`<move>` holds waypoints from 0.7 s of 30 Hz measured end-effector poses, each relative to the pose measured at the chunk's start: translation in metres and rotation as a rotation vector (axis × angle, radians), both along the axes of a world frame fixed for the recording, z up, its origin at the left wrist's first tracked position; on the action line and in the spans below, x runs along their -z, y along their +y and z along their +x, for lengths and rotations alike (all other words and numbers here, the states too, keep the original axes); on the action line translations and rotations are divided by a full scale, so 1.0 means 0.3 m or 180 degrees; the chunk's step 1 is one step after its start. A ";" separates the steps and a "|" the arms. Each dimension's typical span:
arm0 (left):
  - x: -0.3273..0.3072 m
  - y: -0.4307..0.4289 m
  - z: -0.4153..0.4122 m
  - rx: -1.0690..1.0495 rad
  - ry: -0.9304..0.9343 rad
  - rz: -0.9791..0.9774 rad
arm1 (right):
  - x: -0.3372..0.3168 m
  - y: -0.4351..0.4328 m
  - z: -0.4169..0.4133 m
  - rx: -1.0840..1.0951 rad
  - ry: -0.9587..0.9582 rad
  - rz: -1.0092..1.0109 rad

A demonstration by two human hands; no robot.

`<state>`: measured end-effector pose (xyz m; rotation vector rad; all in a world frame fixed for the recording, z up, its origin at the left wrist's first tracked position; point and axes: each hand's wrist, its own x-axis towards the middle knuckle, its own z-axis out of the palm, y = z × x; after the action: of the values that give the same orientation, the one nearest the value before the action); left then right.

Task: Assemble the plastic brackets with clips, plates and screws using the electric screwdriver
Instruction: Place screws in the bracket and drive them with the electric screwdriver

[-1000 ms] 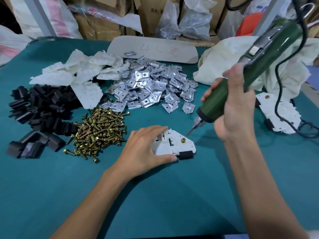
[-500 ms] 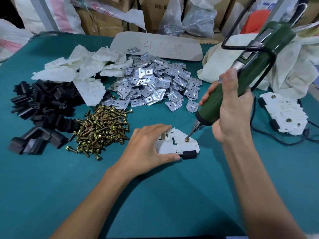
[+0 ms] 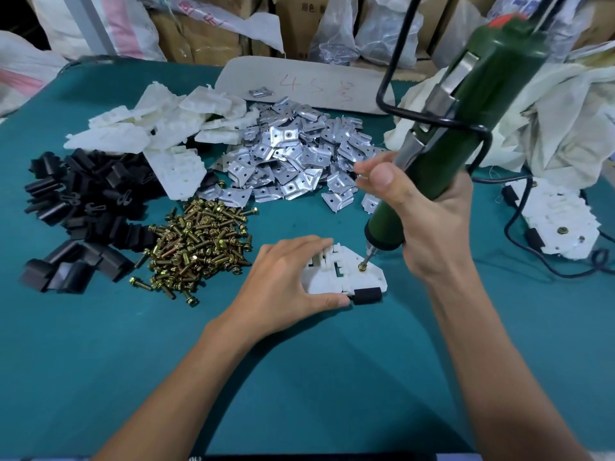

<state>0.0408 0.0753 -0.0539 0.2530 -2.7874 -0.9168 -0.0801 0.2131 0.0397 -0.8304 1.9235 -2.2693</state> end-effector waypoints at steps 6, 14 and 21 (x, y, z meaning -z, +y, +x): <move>0.000 -0.001 -0.003 0.0009 -0.0038 0.0003 | 0.004 -0.026 0.008 0.0186 -0.0090 -0.0063; -0.002 0.000 -0.003 -0.0009 -0.0054 -0.0031 | 0.002 -0.041 0.046 0.0367 0.0107 -0.0089; -0.003 0.000 -0.004 -0.0010 -0.0068 -0.0049 | 0.000 -0.045 0.041 0.0422 0.0061 -0.0035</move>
<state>0.0396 0.0753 -0.0528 0.2665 -2.8114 -0.8967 -0.0677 0.1995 0.0398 -0.7495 2.0341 -2.3552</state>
